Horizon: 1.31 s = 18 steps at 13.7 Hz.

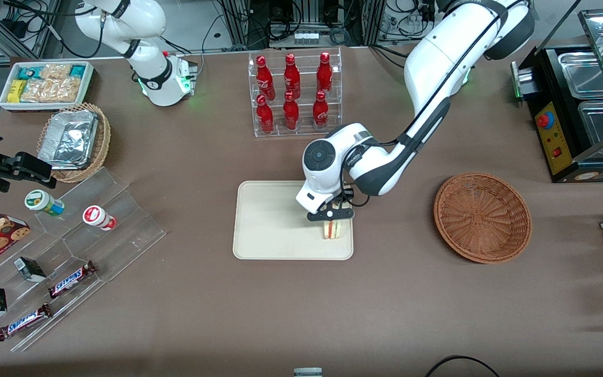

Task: Place sandwich from basket to tray
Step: 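Carry the sandwich over the cream tray and lower it, then open the left gripper to release the sandwich on the tray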

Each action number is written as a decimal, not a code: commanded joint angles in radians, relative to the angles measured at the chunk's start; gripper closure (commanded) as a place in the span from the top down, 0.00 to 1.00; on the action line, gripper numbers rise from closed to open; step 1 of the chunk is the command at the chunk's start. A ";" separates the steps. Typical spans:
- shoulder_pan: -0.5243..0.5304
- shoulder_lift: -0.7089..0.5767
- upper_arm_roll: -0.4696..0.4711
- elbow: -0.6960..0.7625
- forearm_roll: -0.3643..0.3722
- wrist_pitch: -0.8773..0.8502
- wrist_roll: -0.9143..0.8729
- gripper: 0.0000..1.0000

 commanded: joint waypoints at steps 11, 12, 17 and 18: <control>0.028 -0.282 0.008 0.031 -0.068 -0.227 -0.122 1.00; 0.049 -0.325 0.008 0.031 -0.070 -0.270 -0.118 1.00; 0.166 -0.486 0.008 0.024 -0.185 -0.388 -0.015 1.00; 0.187 -0.511 0.008 0.022 -0.208 -0.412 0.019 1.00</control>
